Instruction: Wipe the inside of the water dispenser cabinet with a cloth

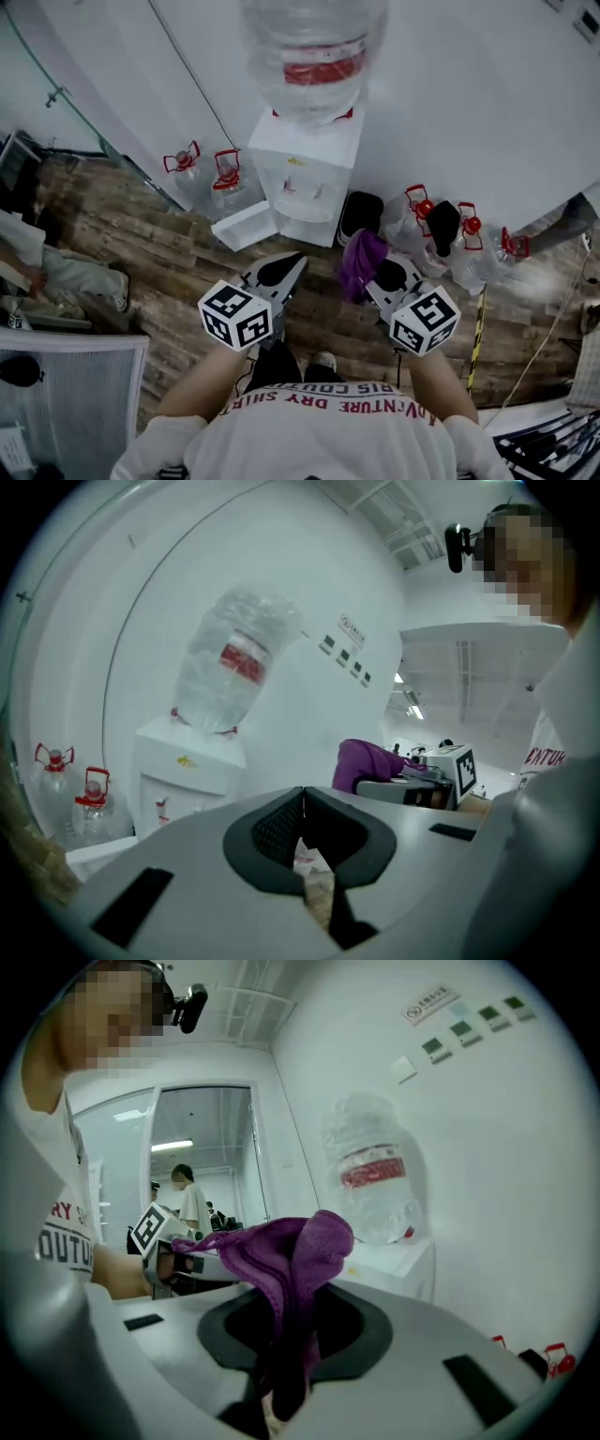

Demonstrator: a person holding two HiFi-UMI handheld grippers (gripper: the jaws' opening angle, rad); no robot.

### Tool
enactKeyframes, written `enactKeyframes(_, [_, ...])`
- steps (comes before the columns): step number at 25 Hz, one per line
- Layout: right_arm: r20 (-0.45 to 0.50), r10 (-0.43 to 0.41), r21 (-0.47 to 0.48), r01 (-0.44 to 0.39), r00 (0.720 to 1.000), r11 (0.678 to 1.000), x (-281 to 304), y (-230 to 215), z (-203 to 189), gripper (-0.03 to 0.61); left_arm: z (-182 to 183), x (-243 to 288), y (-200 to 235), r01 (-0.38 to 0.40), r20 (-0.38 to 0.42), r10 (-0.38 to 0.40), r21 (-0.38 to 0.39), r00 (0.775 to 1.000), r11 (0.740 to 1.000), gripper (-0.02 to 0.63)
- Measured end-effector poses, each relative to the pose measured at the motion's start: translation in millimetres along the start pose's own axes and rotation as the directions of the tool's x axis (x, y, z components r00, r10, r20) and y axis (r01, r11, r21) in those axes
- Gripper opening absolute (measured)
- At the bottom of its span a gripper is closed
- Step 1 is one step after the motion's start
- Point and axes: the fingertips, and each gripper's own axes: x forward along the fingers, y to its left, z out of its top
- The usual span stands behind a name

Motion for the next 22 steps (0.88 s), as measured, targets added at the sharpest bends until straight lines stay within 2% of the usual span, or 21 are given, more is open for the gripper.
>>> enactKeyframes(4, [0.037,0.041,-0.034,-0.040,0.998,0.999,-44.7,21.7,44.5,0.092,42.7,-9.6,-72.2,0.055,0.039,-0.059,0.078,0.998,0.995,0.028])
enactKeyframes(7, [0.094,0.057,-0.011,-0.056,0.994,0.998,-70.7,33.4,72.9,0.092,65.9,-20.0,-103.2,0.073,0.038,-0.079,0.139,0.996,0.988,0.028])
enactKeyframes(13, [0.205,0.049,-0.048,-0.040,0.977,0.998,-114.6,68.5,120.8,0.092,96.4,-57.0,-145.5,0.142,0.097,-0.157,0.149,0.983,0.979,0.028])
enactKeyframes(19, [0.255,0.009,-0.059,0.007,0.967,0.998,-132.0,127.2,127.7,0.092,97.0,-114.3,-164.6,0.196,0.127,-0.218,0.166,0.968,0.966,0.028])
enactKeyframes(22, [0.290,-0.008,-0.017,0.013,0.957,1.000,-137.0,156.9,119.4,0.092,85.0,-144.2,-165.6,0.198,0.122,-0.222,0.179,0.967,0.964,0.028])
